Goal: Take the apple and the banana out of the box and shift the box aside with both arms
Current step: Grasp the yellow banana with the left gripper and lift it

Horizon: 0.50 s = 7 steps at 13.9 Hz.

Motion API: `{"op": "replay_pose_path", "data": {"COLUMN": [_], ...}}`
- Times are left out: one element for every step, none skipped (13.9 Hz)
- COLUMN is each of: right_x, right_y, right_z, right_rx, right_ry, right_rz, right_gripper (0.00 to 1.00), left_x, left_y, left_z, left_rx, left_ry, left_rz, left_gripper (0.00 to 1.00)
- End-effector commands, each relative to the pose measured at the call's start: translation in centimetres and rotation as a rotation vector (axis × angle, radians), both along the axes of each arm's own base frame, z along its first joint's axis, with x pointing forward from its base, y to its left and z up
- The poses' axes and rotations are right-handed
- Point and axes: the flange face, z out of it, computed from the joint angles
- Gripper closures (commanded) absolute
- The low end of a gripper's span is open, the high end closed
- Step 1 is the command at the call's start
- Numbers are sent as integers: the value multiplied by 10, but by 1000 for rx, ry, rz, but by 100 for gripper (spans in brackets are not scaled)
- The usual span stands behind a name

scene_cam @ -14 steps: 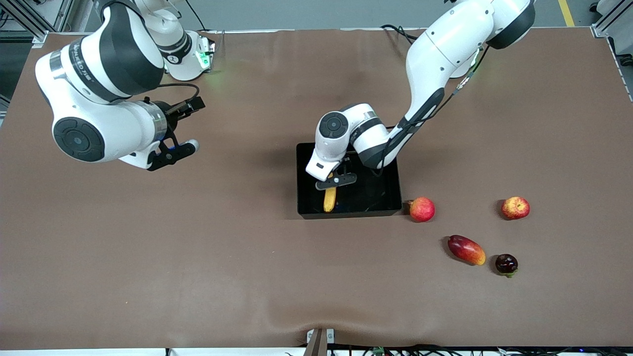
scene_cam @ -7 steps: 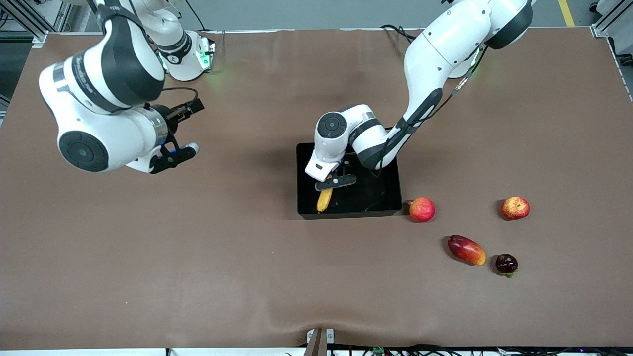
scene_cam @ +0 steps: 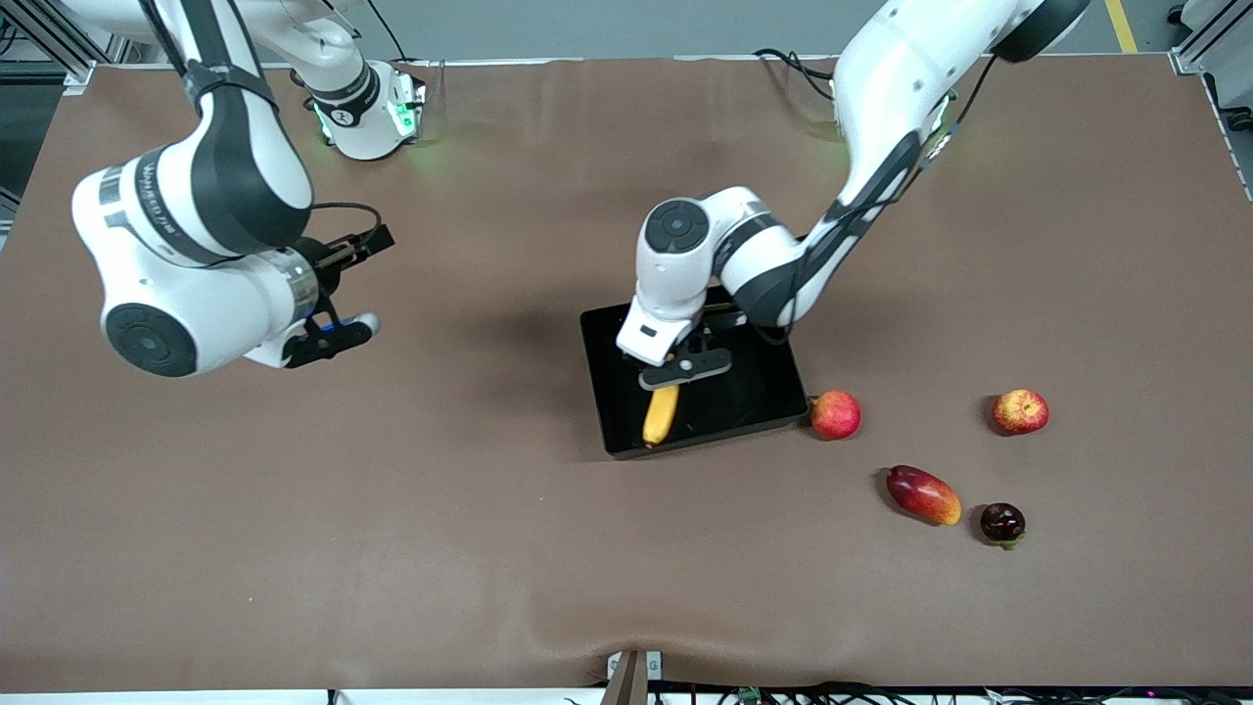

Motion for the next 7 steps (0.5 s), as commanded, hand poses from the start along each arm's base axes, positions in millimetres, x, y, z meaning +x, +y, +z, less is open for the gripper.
{"op": "replay_pose_path", "data": {"right_x": [18,19,22,30,37,43,46], "right_y": [3,14,18,20,23,32,49], "right_z": [-14,-37,-46,-46,-48,-47,-47], "right_rx": [27,16,18,23,30,39,50], "right_ry": [-13,23,22,-25,-74,-130,-189], "right_rz": [-12,1,5,-5,-15,-14,-2], "right_gripper": [0,0,0,0,0,0,0], "left_x": [15,22,27,33,39,41,43], "left_y": [33,47,62,84,112,137,170], "left_z": [46,58,64,72,68,66,53], "left_rx": [35,55,78,115,167,207,237], "left_ry": [-50,-48,-28,-11,30,57,89], "left_rz": [39,44,57,72,73,76,82], "left_gripper": [100,100,100,100,100,100,100]}}
